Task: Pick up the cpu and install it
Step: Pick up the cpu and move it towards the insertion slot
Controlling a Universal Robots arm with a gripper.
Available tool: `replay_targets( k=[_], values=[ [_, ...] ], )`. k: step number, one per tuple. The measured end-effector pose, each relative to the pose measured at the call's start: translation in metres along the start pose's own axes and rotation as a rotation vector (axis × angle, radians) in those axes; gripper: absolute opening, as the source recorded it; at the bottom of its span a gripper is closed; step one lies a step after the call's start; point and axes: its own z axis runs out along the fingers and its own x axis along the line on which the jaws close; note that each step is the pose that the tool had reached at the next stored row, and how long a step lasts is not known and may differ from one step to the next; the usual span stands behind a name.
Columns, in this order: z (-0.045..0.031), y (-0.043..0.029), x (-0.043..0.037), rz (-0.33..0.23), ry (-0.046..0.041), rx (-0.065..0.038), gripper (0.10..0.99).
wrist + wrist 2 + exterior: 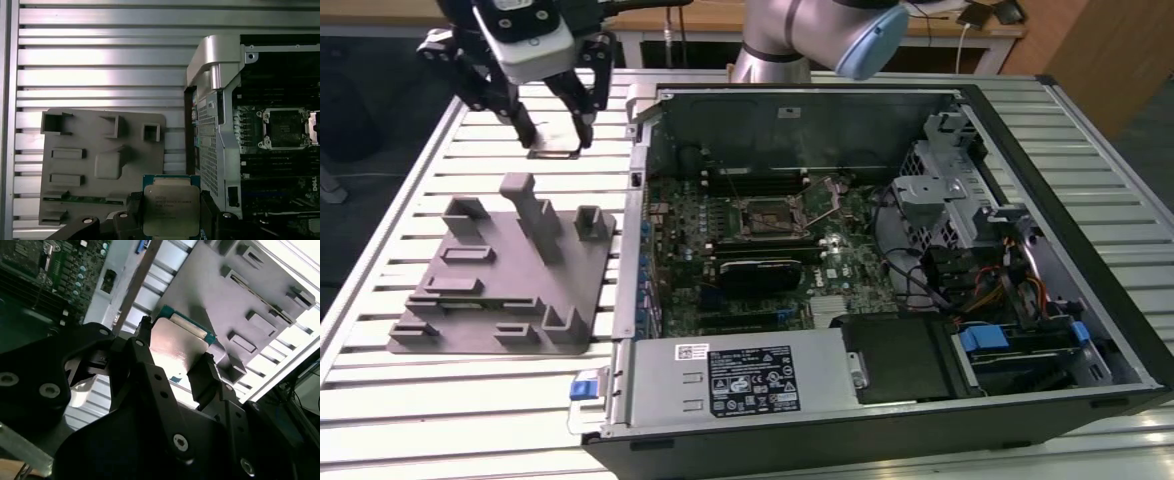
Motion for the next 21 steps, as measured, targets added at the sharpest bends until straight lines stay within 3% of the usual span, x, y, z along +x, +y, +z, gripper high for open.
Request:
replay_targets(
  k=[21],
  values=[
    [0.0022,0.0021,-0.0947,0.0,0.0071,0.0,0.545]
  ],
)
